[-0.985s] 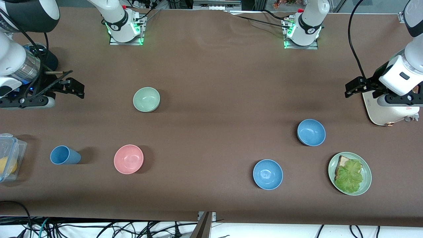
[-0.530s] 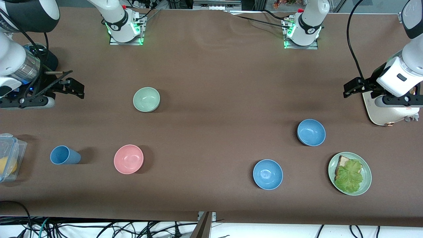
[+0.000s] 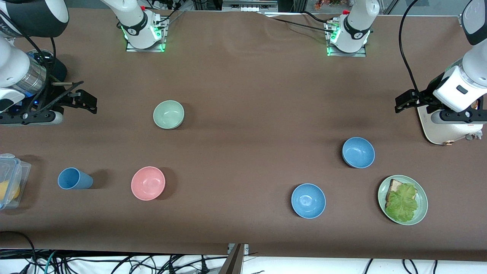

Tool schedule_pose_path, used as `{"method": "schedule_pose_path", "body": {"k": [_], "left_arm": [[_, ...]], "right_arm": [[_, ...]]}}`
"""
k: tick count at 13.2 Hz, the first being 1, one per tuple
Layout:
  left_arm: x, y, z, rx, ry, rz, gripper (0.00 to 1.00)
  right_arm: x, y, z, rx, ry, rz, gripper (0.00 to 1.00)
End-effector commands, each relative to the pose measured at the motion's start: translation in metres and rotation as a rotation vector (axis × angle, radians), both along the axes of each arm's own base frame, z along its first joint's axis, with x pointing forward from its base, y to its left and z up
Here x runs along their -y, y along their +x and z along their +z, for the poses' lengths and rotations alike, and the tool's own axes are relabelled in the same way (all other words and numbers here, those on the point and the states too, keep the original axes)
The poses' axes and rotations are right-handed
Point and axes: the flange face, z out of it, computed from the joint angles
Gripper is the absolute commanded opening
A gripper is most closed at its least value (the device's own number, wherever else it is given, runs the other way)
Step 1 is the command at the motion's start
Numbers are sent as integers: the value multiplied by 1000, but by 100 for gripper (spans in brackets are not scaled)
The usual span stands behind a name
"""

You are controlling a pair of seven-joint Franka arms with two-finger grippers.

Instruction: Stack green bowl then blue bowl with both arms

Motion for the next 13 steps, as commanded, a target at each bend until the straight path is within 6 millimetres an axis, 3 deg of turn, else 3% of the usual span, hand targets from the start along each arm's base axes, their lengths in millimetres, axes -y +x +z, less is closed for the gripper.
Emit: {"method": "schedule_pose_path", "body": {"k": [1,9,13], "left_arm": [[-4,4,8,3,24,9,100],[-3,9,10,11,25,9,100],[-1,9,10,11,23,6,100]], "right_arm": [[1,-1,6,12,-8,3,100],[5,0,9,17,3,8,100],[-11,6,-40,-80,0,31,100]]}}
